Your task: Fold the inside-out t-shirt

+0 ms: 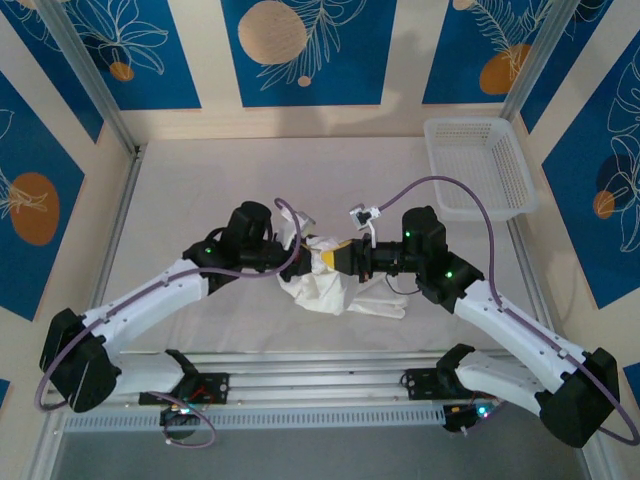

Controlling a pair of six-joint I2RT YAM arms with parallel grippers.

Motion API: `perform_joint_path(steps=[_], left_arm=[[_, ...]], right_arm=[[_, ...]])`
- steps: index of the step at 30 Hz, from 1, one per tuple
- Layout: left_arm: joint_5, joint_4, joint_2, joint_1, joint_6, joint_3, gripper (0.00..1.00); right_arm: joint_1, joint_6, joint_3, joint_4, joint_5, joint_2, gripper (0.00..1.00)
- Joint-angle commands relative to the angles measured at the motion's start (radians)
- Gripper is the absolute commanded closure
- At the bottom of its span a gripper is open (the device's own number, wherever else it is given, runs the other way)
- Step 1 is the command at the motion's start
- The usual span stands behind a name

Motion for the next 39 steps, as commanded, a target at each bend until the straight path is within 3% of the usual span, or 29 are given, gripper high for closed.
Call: perform_joint_path(steps=[1,3,4,6,8,12,14,17,20,22,24,28,31,35,38,39], left_arm=[[0.202,0.276,-0.098,0.057,-0.295,-0.034,1.00],[0.232,0.380,-0.167,0.072,-0.443,-0.043,1.00],[0.230,0.342,-0.188,0.072,-0.442,-0.027,1.00],[0.244,0.242,-0.200,0.074,-0.416,0.005,1.00],[0.247,0.205,-0.193,0.073,-0.412,0.008,1.00],[0.221,0.209,-0.158,0.075,-0.425,-0.023,1.00],[0.226,0.227,-0.128,0.075,-0.437,-0.030,1.00],[0.234,0.243,-0.097,0.075,-0.444,-0.031,1.00],[0.233,0.225,-0.083,0.075,-0.429,-0.020,1.00],[0.230,0.213,-0.077,0.075,-0.422,-0.014,1.00],[0.228,0.218,-0.072,0.075,-0.427,-0.015,1.00],[0.226,0.224,-0.078,0.075,-0.437,-0.018,1.00],[0.222,0.228,-0.089,0.075,-0.440,-0.021,1.00],[0.221,0.224,-0.086,0.075,-0.440,-0.017,1.00],[0.219,0.233,-0.078,0.075,-0.440,-0.019,1.00],[0.219,0.236,-0.074,0.075,-0.441,-0.021,1.00]], right_arm=[[-0.062,0.031,0.030,-0.064,0.021,-0.013,1.00],[-0.158,0.051,-0.023,-0.093,0.048,-0.008,0.97],[-0.194,0.056,-0.051,-0.094,0.049,0.003,0.94],[-0.242,0.043,-0.069,-0.159,0.096,0.045,0.79],[-0.250,0.020,-0.036,-0.249,0.118,0.079,0.67],[-0.226,0.040,-0.005,-0.274,0.134,-0.002,0.59],[-0.202,0.048,-0.014,-0.274,0.228,-0.100,0.58],[-0.120,-0.002,-0.041,-0.232,0.346,-0.232,0.68],[0.019,-0.133,0.007,-0.258,0.414,-0.238,0.70],[0.128,-0.236,0.044,-0.287,0.521,-0.196,0.65],[0.217,-0.311,0.068,-0.303,0.723,-0.131,0.54],[0.267,-0.456,0.030,-0.174,0.970,-0.053,0.47],[0.259,-0.521,-0.004,-0.054,0.976,-0.018,0.46],[0.254,-0.525,0.009,-0.027,0.861,0.045,0.49],[0.253,-0.483,0.010,-0.015,0.831,0.065,0.57],[0.250,-0.463,0.006,-0.009,0.829,0.063,0.66]])
